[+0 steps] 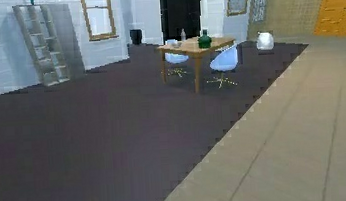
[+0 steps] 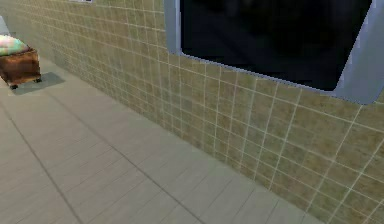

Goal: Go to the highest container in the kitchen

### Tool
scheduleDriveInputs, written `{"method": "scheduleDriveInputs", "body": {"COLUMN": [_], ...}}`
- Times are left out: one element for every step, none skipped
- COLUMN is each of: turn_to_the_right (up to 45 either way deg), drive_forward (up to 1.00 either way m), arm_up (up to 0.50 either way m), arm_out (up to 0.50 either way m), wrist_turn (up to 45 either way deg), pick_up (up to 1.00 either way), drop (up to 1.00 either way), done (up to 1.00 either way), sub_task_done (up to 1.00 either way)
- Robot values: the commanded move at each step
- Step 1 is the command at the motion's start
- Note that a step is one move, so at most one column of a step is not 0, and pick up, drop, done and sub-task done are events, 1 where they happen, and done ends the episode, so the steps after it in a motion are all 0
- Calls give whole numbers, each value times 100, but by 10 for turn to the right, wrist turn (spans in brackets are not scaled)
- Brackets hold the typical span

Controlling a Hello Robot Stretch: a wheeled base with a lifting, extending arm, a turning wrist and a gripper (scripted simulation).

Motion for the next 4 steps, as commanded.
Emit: {"method": "scheduleDriveInputs", "body": {"turn_to_the_right": [30,0,0,0], "drive_forward": [0,100,100,65], "arm_up": [0,0,0,0], "arm_out": [0,0,0,0], "wrist_turn": [0,0,0,0], "pick_up": [0,0,0,0], "drop": [0,0,0,0], "done": [0,0,0,0], "sub_task_done": [0,0,0,0]}}
